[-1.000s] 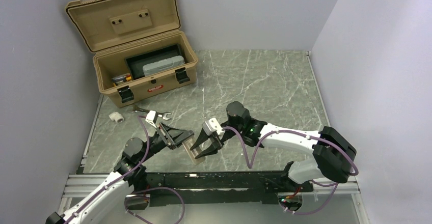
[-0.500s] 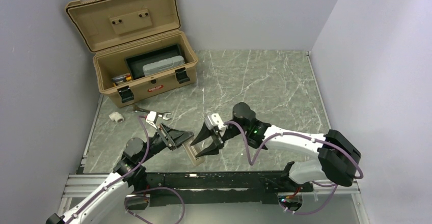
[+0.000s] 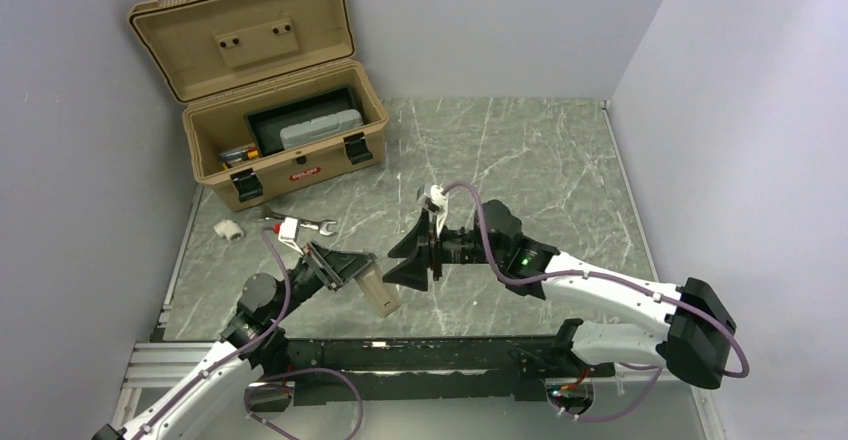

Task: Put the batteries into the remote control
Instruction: Place the remote control at the center of the board.

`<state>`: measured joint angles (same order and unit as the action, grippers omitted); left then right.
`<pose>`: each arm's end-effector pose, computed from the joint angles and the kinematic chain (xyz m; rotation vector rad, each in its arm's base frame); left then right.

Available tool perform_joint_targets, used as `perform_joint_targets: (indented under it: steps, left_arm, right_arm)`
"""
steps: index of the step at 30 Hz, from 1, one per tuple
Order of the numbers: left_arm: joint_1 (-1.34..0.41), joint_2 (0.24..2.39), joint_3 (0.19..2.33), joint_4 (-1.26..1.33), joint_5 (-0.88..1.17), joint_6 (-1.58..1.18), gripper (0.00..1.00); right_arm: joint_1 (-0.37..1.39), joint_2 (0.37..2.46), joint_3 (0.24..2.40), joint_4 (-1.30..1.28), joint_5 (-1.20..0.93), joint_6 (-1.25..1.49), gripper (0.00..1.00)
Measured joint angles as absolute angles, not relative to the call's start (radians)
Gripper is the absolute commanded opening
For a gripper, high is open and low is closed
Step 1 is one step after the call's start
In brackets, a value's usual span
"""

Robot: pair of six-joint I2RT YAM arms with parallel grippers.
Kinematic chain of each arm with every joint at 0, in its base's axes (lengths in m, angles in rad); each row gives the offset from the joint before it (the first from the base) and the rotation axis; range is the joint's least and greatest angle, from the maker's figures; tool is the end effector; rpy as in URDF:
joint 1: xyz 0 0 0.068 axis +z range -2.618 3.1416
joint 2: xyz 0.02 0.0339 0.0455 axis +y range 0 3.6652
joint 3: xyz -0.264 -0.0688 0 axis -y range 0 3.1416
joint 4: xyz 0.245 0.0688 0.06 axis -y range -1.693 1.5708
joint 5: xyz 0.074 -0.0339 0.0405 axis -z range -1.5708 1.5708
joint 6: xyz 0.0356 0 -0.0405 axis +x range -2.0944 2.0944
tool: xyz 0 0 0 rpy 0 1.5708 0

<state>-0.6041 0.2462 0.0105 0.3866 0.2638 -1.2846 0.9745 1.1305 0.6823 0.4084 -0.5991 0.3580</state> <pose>0.0962 -0.0777 0.1953 -0.3118 1.6471 -1.6905 0.1281 0.2244 0.2961 -1.0269 1.5115 1.4658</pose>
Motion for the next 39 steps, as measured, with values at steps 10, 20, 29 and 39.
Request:
perform_joint_targets:
  steps: [10, 20, 29, 39]
  left_arm:
    - [-0.605, 0.358, 0.011, 0.597, 0.291, -1.211, 0.00]
    - [-0.606, 0.406, 0.040, 0.701, 0.313, -1.192, 0.00]
    - [-0.606, 0.479, 0.050, 0.801, 0.320, -1.193, 0.00]
    - [-0.606, 0.479, 0.050, 0.820, 0.320, -1.188, 0.44]
  right_arm:
    - [0.973, 1.148, 0.710, 0.196, -0.488, 0.574, 0.85]
    - [0.973, 1.212, 0.690, 0.227, -0.522, 0.632, 0.82]
    - [0.974, 1.245, 0.682, 0.291, -0.583, 0.662, 0.51]
    - [0.978, 1.251, 0.672, 0.378, -0.655, 0.704, 0.04]
